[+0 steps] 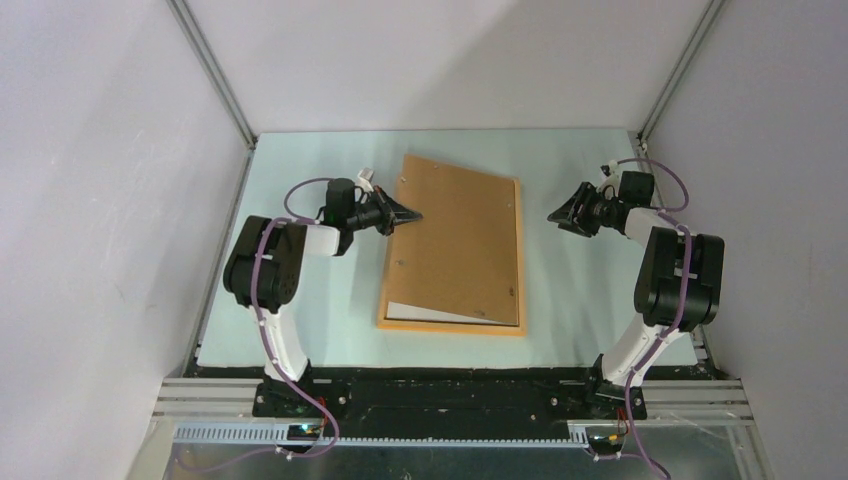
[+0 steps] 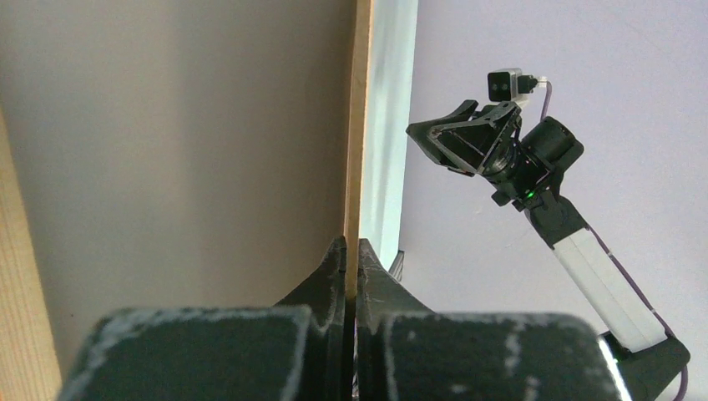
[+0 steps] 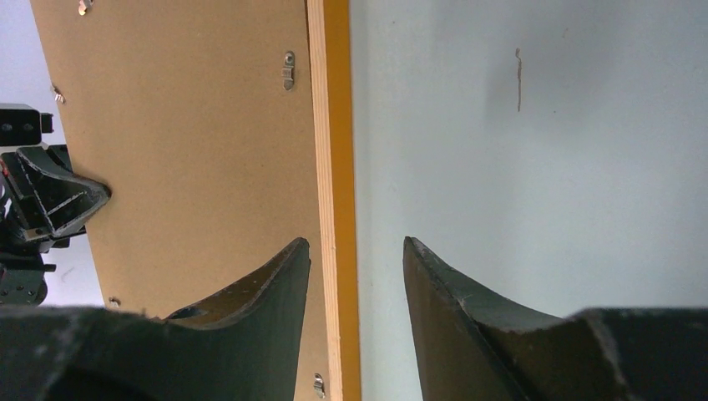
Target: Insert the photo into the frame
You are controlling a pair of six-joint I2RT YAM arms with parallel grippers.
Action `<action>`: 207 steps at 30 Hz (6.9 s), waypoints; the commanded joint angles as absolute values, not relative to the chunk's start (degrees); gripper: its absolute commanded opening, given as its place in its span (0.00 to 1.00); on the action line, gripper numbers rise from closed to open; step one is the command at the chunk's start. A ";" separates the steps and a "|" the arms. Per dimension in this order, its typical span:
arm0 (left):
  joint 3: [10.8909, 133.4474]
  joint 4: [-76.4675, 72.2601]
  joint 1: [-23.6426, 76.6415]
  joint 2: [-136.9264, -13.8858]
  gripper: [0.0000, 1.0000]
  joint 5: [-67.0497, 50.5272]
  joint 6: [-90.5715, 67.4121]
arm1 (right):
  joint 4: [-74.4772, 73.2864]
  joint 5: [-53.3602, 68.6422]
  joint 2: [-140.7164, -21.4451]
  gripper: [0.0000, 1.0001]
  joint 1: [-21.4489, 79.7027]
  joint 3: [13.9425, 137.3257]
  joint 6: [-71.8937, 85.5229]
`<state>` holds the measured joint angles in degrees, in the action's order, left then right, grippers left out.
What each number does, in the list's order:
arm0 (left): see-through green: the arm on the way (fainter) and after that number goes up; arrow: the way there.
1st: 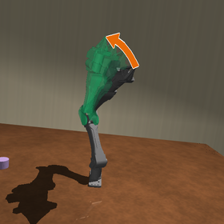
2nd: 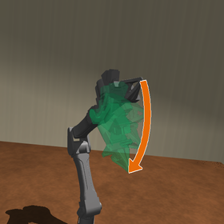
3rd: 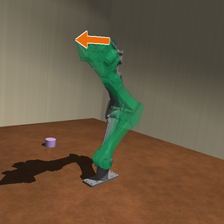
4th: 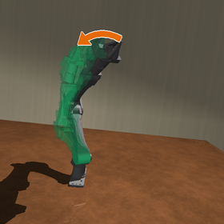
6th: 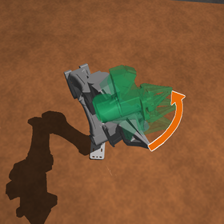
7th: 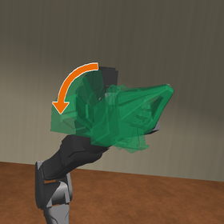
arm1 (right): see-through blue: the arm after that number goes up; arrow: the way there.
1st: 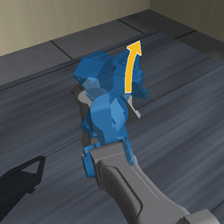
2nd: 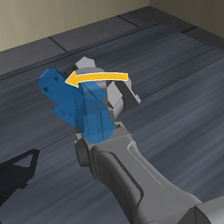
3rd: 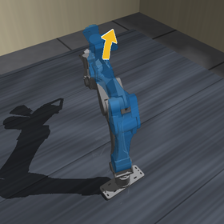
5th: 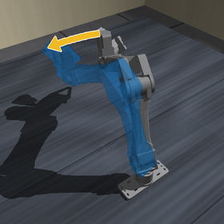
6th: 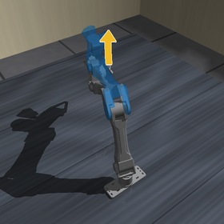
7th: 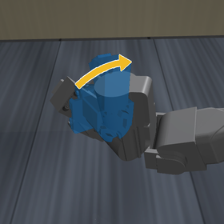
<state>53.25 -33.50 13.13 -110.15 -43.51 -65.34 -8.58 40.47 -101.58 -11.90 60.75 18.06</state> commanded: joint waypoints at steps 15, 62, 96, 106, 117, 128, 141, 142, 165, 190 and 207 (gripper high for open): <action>52.14 -31.11 15.12 -104.40 0.00 -42.80 -64.25 | -6.37 41.61 -101.87 0.49 -12.81 59.83 19.07; 56.02 -27.53 15.74 -108.56 0.05 -43.19 -59.56 | -6.31 42.09 -102.84 0.49 -13.36 59.90 19.67; 65.00 -1.78 16.39 -105.66 1.00 -35.01 -42.12 | -6.15 42.64 -103.73 0.48 -13.45 59.89 20.38; 68.93 5.56 18.95 -105.74 1.00 -32.19 -37.68 | -6.19 42.71 -103.97 0.48 -13.61 59.83 20.39; 70.15 9.44 20.08 -104.47 1.00 -27.54 -34.52 | -6.15 42.98 -104.30 0.48 -13.84 59.85 20.64; 70.59 12.25 20.08 -102.29 1.00 -23.30 -31.81 | -6.20 43.31 -104.21 0.48 -14.06 59.88 20.90; 69.97 13.89 20.04 -99.27 1.00 -18.81 -30.08 | -6.40 43.10 -103.69 0.52 -14.24 59.82 21.03; 69.88 13.89 20.04 -99.00 1.00 -18.63 -30.03 | -6.46 43.04 -103.66 0.52 -14.24 59.89 21.06; 73.08 18.48 16.93 -98.85 0.98 -10.81 -19.94 | -7.47 38.97 -97.20 0.66 -9.90 59.87 15.87; 73.95 19.65 18.12 -107.10 0.66 -11.26 -14.18 | -10.91 28.75 -100.30 0.58 2.33 61.59 7.95; 70.56 19.53 18.55 -108.78 0.53 -15.01 -17.15 | -17.49 22.25 -104.59 0.49 6.38 66.60 7.82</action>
<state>70.98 20.32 18.11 -108.53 -13.61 -16.56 -15.44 25.06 -103.68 4.45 63.31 8.93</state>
